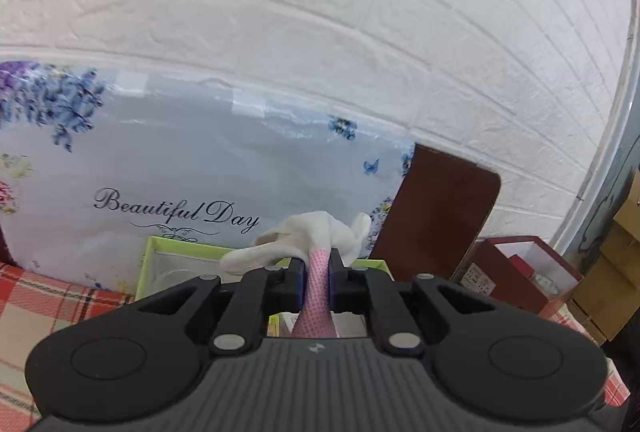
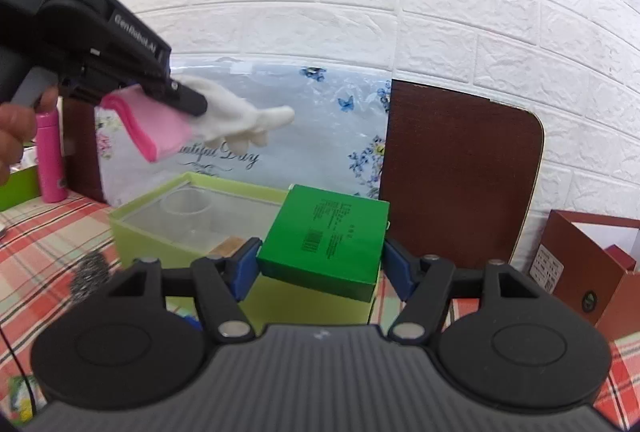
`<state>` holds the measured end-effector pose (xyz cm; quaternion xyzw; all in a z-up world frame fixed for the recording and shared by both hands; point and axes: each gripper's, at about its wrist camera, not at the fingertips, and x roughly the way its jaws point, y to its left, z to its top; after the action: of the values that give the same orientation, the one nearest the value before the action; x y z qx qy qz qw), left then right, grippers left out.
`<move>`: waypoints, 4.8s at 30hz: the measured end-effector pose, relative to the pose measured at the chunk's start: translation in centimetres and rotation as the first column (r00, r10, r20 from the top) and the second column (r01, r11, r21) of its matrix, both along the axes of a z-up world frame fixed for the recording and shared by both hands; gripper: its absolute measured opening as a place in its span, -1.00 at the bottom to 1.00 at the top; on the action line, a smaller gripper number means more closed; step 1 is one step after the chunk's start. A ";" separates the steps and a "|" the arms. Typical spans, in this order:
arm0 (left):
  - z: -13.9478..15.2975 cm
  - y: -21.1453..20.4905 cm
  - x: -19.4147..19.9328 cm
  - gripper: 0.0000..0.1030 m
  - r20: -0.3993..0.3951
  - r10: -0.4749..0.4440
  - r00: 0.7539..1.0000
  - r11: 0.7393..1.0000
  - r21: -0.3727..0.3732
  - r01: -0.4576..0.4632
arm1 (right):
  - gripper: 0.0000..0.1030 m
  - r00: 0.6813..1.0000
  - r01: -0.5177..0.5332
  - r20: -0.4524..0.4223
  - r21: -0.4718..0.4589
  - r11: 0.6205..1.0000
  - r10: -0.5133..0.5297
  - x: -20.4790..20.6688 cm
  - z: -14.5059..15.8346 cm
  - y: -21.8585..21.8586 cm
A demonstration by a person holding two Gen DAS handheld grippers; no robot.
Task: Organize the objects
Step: 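Carry the glove and green box into the lime-green box and release both, then lift both tools out of the green box back toward the pile, then grasp the green printed card box with the left tool while the right tool grasps the black tape roll, then carry the card box and tape roll into the lime-green box and release both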
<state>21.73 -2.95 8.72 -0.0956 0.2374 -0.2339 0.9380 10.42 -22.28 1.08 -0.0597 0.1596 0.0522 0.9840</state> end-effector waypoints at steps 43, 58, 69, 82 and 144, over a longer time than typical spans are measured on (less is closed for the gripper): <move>-6.3 5.3 -16.1 0.65 -0.086 0.133 0.987 0.985 0.121 -0.122 | 1.00 0.995 0.096 -0.021 0.120 0.988 -0.095 -10.1 -1.5 -3.3; -14.0 5.2 -16.7 0.67 -0.170 0.156 0.973 0.951 0.293 -0.101 | 1.00 0.978 0.027 -0.207 0.160 0.987 0.007 -14.5 -5.9 -1.6; -14.9 5.9 -15.6 0.70 -0.142 0.061 0.988 0.954 0.299 -0.016 | 0.85 0.967 -0.073 -0.236 0.115 0.991 0.099 -13.6 -6.3 2.0; -15.2 5.4 -19.2 0.67 -0.215 0.078 0.973 0.968 0.251 -0.023 | 0.22 0.956 -0.086 -0.269 0.134 0.987 0.119 -8.8 -6.4 4.8; -10.8 3.9 -18.8 0.28 -0.159 -0.122 0.980 0.980 0.139 0.145 | -0.62 0.949 -0.094 -0.285 0.162 0.982 0.138 -10.7 -6.3 -0.2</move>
<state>2.92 0.90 -2.04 -0.0258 0.3299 -0.2700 0.9042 -0.23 -22.45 -5.25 0.0120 0.2964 0.1300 0.9461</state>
